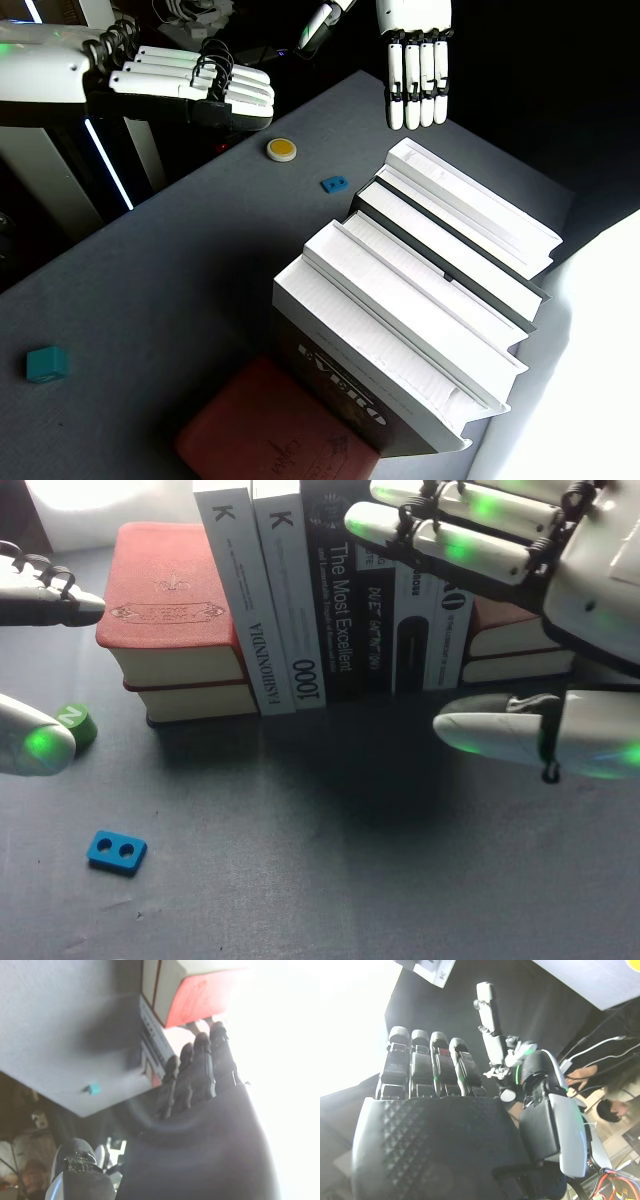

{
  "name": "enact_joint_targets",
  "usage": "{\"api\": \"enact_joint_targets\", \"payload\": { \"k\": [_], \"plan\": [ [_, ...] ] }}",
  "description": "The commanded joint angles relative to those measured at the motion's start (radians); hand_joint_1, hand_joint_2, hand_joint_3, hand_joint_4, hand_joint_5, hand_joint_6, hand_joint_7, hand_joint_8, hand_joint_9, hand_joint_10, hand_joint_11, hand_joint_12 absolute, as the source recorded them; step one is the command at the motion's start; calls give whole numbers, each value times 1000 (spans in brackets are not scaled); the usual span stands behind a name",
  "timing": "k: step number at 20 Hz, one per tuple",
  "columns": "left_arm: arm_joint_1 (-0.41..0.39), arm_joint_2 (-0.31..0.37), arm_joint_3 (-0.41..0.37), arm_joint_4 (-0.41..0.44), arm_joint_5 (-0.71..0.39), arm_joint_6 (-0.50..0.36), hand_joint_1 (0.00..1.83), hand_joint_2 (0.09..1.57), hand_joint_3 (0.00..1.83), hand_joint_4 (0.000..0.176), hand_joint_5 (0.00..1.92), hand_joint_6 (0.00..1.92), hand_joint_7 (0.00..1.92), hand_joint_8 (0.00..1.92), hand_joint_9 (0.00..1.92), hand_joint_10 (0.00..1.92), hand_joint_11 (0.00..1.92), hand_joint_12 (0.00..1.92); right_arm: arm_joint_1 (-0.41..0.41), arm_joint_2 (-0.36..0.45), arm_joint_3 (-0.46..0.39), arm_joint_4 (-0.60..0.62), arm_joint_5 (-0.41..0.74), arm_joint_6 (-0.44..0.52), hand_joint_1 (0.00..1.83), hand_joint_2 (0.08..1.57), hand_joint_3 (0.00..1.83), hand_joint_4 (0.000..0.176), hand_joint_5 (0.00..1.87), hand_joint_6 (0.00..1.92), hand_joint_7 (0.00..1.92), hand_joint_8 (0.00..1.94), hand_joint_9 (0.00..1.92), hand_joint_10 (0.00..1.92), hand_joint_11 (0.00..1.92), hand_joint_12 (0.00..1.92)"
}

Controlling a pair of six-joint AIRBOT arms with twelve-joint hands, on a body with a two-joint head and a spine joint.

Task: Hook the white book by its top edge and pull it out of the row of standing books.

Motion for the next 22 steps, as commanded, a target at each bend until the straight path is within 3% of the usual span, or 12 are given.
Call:
{"api": "enact_joint_targets", "payload": {
  "k": [1,6,11,22],
  "plan": [
    [-14,2,1,10,84,-1,0,917,8,0,0,0,0,0,0,0,0,0,13,-2,-3,31,135,-36,0,1225,0,0,0,0,0,0,0,0,0,0],
    [-15,2,0,10,84,-1,0,891,0,0,0,0,0,0,0,0,0,0,13,-62,-2,265,215,-330,0,1214,0,0,0,0,0,0,0,0,0,0],
    [-10,2,4,10,84,-1,0,849,0,0,0,0,0,0,0,0,0,0,-16,-131,10,319,349,-517,0,1208,0,0,0,0,0,0,0,0,0,0],
    [-9,2,3,10,84,-1,0,842,0,0,0,0,0,0,0,0,0,0,-24,-261,141,422,403,-571,0,1190,0,0,0,0,0,0,0,0,0,0]
  ]
}}
